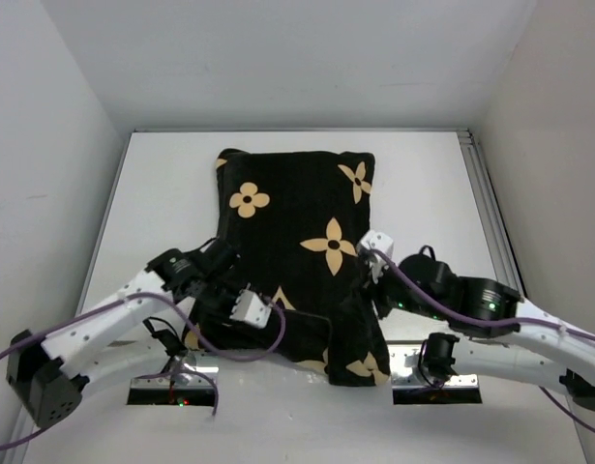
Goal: Put the pillow into the pillowcase
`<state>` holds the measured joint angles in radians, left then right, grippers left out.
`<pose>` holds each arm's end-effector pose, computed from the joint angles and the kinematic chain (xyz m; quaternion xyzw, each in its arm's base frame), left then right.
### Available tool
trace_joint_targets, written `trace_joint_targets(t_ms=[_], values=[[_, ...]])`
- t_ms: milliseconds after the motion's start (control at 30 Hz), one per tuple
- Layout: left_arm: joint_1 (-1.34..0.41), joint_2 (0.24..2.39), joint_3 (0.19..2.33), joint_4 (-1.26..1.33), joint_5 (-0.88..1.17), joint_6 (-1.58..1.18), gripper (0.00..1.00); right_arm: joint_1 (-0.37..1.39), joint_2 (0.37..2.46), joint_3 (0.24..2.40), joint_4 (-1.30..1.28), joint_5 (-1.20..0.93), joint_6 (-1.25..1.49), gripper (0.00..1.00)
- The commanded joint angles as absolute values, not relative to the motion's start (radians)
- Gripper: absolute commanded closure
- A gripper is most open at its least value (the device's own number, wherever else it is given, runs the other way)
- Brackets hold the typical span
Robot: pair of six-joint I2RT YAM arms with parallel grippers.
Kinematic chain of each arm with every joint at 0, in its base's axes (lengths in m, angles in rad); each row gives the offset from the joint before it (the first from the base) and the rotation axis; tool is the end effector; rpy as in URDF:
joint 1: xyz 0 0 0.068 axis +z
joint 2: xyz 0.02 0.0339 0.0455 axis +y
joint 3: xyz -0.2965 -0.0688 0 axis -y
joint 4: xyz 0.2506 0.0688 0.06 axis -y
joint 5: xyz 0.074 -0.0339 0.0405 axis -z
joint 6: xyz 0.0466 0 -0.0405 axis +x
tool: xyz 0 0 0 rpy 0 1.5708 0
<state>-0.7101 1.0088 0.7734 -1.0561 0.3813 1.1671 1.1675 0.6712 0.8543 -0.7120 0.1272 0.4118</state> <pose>0.1040 -0.1122 0.2516 0.8000 0.5533 -0.1518 0.1756 0.0553 0.1146 0.3419 -0.2899 0.8162 0.3139 0.3889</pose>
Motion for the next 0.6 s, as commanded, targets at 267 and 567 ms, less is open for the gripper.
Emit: trace_joint_targets(t_ms=[267,567], values=[[-0.839,0.778,0.920,-1.319,0.397,1.321,0.52,0.507,1.114,0.897,-0.414,-0.106,0.661,0.13],[-0.713,0.909,1.044,-0.775,0.008,0.662,0.12,0.427,1.514,1.015,-0.298,-0.196,0.598,0.01]])
